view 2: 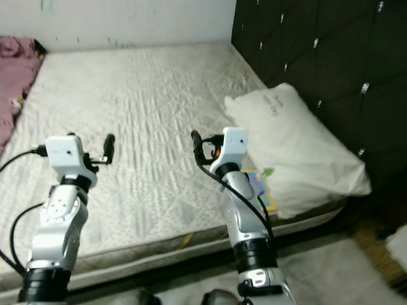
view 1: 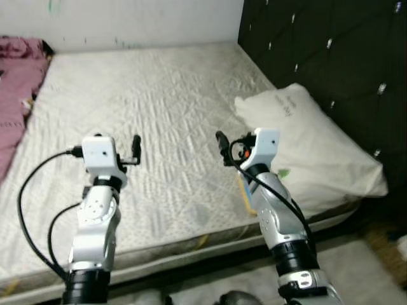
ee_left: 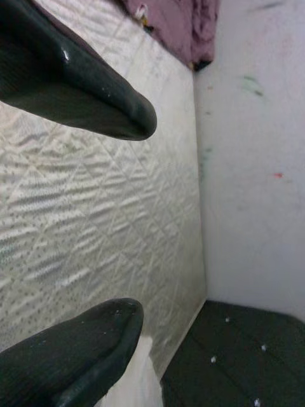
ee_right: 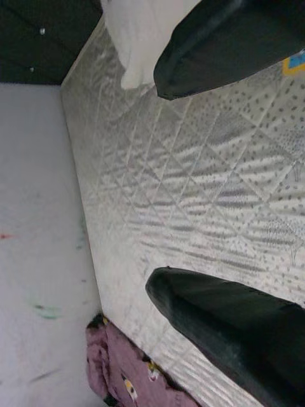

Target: Clean up the room

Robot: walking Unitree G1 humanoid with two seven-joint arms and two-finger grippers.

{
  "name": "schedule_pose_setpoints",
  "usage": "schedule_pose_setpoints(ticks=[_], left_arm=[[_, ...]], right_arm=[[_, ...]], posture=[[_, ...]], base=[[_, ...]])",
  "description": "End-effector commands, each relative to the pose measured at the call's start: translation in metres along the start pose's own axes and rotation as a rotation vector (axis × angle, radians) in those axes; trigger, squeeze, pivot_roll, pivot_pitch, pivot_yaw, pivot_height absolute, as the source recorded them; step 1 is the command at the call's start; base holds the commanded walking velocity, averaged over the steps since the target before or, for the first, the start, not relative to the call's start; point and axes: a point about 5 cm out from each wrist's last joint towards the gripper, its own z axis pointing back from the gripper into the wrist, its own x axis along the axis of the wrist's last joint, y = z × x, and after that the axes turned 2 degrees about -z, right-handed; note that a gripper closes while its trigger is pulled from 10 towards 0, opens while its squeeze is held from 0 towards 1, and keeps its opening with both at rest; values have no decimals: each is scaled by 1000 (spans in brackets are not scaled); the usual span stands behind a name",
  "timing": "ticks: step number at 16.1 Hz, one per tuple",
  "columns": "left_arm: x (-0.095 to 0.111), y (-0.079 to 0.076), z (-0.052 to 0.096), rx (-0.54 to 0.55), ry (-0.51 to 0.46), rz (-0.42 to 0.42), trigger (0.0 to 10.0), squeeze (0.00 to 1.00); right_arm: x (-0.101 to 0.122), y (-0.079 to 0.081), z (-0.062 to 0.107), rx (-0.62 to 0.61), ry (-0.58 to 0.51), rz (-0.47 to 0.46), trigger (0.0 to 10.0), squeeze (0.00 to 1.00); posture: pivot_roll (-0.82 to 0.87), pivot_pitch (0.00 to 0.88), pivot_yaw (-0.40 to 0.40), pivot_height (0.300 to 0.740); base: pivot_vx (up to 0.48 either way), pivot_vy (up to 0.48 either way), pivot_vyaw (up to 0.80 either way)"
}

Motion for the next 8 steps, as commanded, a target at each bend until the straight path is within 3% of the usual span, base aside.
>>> schedule_pose_setpoints(ticks=[1, 6, 8], left_arm=[[0, 0, 0, -4, 5, -7, 10000, 0], [0, 1, 0, 1, 5, -5, 10000, 0], [0, 1, 0, 2, 5, -6, 10000, 0]], right_arm=[[1, -3, 1, -11, -7, 2, 10000, 0], [1, -2, 1, -11, -8, 6, 10000, 0], [1, -2, 1, -12, -8, 4, 10000, 0]], posture=[[-36, 0, -11, 740], [-36, 1, -10, 740], [-38, 3, -10, 740]], base=[[0, 480, 0], [0, 480, 710], [0, 480, 0]])
